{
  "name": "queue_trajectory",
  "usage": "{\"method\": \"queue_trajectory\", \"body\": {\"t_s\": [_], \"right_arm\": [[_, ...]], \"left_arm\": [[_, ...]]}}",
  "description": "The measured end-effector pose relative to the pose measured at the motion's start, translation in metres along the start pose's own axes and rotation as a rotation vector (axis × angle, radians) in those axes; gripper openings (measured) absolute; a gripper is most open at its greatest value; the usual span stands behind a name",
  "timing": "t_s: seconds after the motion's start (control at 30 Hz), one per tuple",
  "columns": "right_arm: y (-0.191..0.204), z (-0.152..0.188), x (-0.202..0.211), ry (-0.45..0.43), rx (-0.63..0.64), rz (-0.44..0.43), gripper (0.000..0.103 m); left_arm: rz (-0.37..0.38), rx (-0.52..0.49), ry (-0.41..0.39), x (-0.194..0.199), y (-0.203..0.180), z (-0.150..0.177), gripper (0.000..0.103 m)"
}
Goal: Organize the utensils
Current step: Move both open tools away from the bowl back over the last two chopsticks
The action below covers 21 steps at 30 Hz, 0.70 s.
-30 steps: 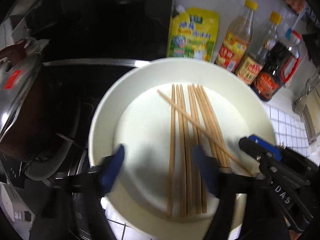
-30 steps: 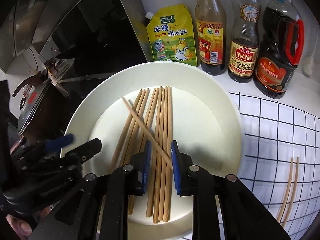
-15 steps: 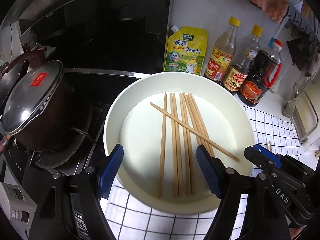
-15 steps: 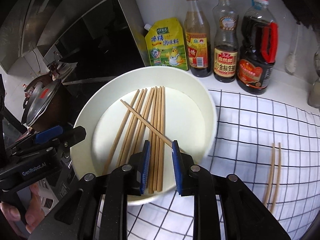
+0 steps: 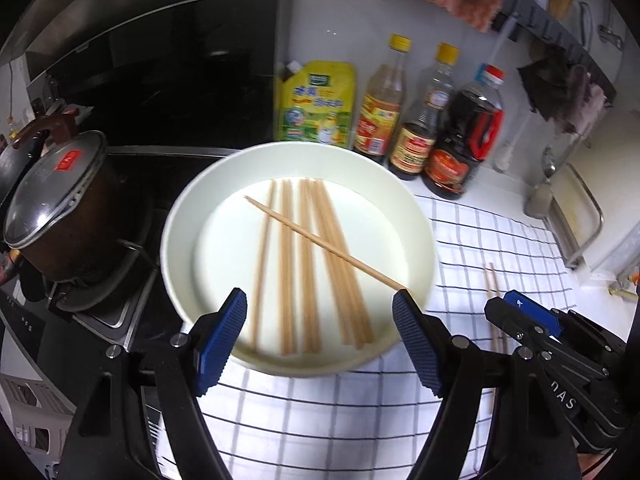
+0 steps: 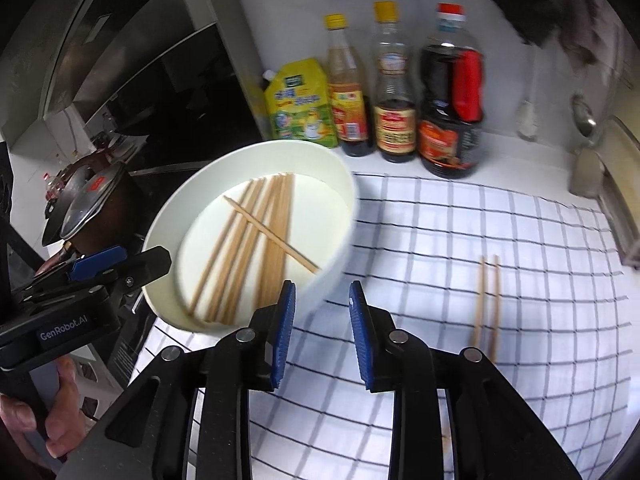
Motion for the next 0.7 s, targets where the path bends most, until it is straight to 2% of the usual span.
{"method": "queue_trajectory", "body": {"t_s": [0.43, 0.7], "right_arm": [[-0.071, 0.057, 0.026, 0.038, -0.082, 0.094, 0.034], [-0.107, 0.094, 0.02, 0.081, -0.13, 0.145, 0.037]], "left_arm": [[0.052, -0.056, 0.051, -0.011, -0.065, 0.041, 0.074], [0.06, -0.077, 0.081, -0.023, -0.089, 0.066, 0.076]]}}
Point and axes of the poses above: each gripper's, at about its wrist camera, not at the fingertips, and x roughly against the way its jaws point, y to its left, z to its underside, the point moved 9 cm from there along -x, roughly the way its jaws point, and after that the axes turned 12 degrees about x, right-handed, at the moved point
